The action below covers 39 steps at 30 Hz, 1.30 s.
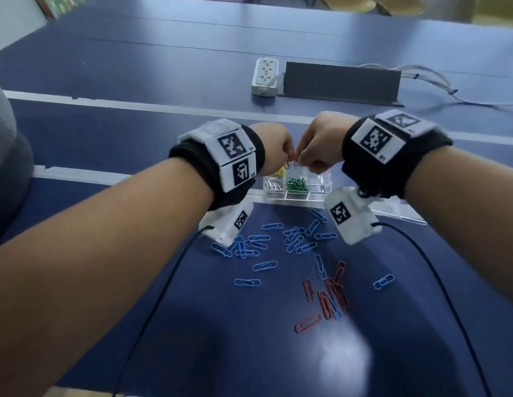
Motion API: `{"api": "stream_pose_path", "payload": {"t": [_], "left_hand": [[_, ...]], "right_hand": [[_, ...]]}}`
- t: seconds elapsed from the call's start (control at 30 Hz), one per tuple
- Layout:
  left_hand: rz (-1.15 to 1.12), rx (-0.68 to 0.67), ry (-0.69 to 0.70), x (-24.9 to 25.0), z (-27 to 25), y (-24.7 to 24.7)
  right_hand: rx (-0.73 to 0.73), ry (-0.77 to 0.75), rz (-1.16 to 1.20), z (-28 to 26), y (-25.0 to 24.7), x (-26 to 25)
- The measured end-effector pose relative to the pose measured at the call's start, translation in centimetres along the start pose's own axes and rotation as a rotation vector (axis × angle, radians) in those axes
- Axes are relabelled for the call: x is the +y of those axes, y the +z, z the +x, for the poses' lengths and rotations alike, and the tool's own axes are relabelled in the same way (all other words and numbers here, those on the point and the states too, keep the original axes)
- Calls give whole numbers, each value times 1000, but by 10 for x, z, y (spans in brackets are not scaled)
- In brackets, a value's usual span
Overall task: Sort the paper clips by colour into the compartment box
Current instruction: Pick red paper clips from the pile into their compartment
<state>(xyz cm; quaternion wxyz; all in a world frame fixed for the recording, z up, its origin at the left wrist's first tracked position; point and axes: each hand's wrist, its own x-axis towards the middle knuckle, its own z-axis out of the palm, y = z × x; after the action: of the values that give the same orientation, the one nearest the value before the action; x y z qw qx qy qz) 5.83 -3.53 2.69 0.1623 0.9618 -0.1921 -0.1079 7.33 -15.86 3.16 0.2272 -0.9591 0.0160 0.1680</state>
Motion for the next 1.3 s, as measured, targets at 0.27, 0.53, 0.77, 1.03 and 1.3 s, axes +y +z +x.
{"api": "stream_pose_path", "payload": {"t": [0.27,0.53,0.77,1.03,1.3], "left_hand": [[73,-95,-31,17,14,-4],[-29,-58,-74,22,16,-3],[-249,13,-17,16,16,3],[86,-154,294,32,-38,17],[271,-367,391,38,-72,40]], "right_hand": [[-38,8,99,-1,-5,-5],[22,46,177,-14,-13,10],[37,37,127,-35,-13,35],[-117,-317,-376,-94,15,40],[-348,-473,-646,-121,39,47]]}}
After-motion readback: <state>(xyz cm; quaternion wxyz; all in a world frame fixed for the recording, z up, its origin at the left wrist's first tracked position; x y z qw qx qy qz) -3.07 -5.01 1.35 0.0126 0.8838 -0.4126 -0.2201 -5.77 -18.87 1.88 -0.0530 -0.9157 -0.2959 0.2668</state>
